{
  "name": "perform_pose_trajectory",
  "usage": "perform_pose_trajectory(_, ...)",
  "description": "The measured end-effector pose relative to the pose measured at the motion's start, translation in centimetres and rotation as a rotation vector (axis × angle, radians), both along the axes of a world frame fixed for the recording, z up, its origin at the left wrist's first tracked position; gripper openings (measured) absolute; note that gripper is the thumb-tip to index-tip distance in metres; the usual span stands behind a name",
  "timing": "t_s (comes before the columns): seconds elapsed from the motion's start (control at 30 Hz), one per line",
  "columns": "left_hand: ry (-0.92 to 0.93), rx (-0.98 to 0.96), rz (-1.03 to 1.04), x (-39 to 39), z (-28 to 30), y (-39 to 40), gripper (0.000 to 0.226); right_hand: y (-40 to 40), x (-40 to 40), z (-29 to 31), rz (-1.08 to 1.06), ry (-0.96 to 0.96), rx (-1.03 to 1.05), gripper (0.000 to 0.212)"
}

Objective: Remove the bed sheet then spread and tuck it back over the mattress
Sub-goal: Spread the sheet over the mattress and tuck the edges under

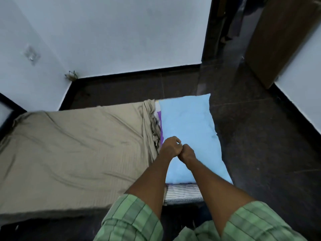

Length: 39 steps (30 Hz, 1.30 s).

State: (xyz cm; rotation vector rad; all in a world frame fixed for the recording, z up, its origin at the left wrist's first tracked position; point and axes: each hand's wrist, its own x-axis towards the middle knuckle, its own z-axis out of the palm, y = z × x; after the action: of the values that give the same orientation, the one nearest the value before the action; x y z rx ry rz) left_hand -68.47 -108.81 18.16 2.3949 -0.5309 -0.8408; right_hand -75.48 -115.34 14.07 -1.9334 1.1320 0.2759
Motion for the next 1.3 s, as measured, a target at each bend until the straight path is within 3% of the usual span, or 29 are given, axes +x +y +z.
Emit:
perform_pose_trajectory(0.33, -0.166, -0.029, -0.049, 6.1, 2.5, -11.2, 0.029, -13.6, 7.5, 2.6, 0.02, -0.03, -0.034, 0.03)
perform_pose_trajectory(0.47, -0.18, -0.016, -0.015, 8.9, 0.5, -14.1, 0.033, -18.3, 8.5, 1.0, -0.141, -0.073, 0.017, 0.058)
perform_pose_trajectory(0.67, 0.007, 0.135, 0.077, 12.6, -5.5, -16.4, 0.101, -25.2, 7.3, -4.3, -0.253, 0.015, -0.029, 0.111)
perform_pose_trajectory(0.83, 0.216, 0.199, 0.194, 16.4, -12.7, -16.5, 0.128, -27.9, 8.0, -12.0, -0.361, 0.014, 0.305, 0.161)
perform_pose_trajectory(0.97, 0.36, 0.194, 0.375, 17.3, -20.1, -15.0, 0.166, -28.2, 8.7, -20.4, -0.418, -0.01, 0.417, 0.168)
perform_pose_trajectory(1.07, 0.401, 0.069, 0.463, 17.0, -25.1, -13.7, 0.145, -28.7, 9.0, -23.4, -0.443, -0.045, 0.413, 0.16)
perform_pose_trajectory(1.17, 0.451, -0.015, 0.485, 16.3, -29.2, -12.8, 0.133, -29.4, 9.3, -26.2, -0.423, -0.04, 0.471, 0.12)
perform_pose_trajectory(1.3, 0.435, -0.023, 0.535, 15.1, -29.9, -13.0, 0.106, -29.9, 8.5, -29.7, -0.376, -0.022, 0.501, 0.142)
